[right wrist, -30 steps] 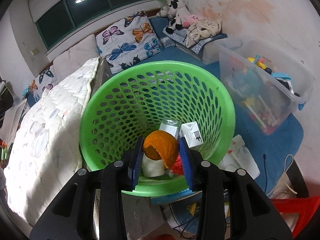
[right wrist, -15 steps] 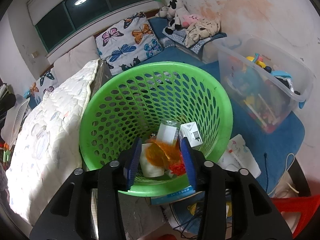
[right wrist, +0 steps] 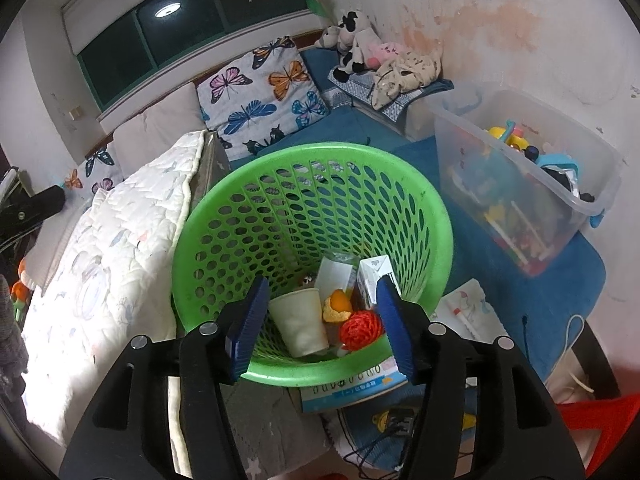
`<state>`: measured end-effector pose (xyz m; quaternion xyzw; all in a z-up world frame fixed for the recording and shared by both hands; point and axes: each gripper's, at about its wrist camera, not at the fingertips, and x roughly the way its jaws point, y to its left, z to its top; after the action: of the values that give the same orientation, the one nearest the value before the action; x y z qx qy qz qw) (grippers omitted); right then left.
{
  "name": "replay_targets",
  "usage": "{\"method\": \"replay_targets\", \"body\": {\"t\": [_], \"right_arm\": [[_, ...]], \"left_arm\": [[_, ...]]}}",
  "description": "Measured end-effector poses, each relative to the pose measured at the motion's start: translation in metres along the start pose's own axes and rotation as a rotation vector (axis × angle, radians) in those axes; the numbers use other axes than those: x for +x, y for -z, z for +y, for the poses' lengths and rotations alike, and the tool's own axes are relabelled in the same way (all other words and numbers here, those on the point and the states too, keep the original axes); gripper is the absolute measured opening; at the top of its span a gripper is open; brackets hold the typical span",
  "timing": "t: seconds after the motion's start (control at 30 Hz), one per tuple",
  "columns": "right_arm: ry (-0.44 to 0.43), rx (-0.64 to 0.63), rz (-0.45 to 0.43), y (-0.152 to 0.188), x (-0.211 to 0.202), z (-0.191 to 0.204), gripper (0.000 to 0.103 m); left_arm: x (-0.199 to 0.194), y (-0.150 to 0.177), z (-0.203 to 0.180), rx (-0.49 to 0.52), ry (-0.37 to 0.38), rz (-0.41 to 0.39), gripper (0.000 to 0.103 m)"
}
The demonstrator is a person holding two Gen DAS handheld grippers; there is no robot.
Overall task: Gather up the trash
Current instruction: 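Carry the orange peel and clear box over the green basket and open both grippers, then move both grippers back over the clear round lids on the bed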
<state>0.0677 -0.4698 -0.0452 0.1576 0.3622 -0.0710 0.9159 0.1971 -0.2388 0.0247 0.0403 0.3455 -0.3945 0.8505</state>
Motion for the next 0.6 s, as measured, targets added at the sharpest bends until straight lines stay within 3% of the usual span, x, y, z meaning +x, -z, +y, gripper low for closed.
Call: {"method": "replay_targets", "body": {"t": [0.6], "right_arm": [[0.021, 0.021, -0.047, 0.005, -0.028, -0.019, 0.064]], "left_arm": [[0.036, -0.008, -0.033, 0.033, 0.036, 0.050, 0.045]]}}
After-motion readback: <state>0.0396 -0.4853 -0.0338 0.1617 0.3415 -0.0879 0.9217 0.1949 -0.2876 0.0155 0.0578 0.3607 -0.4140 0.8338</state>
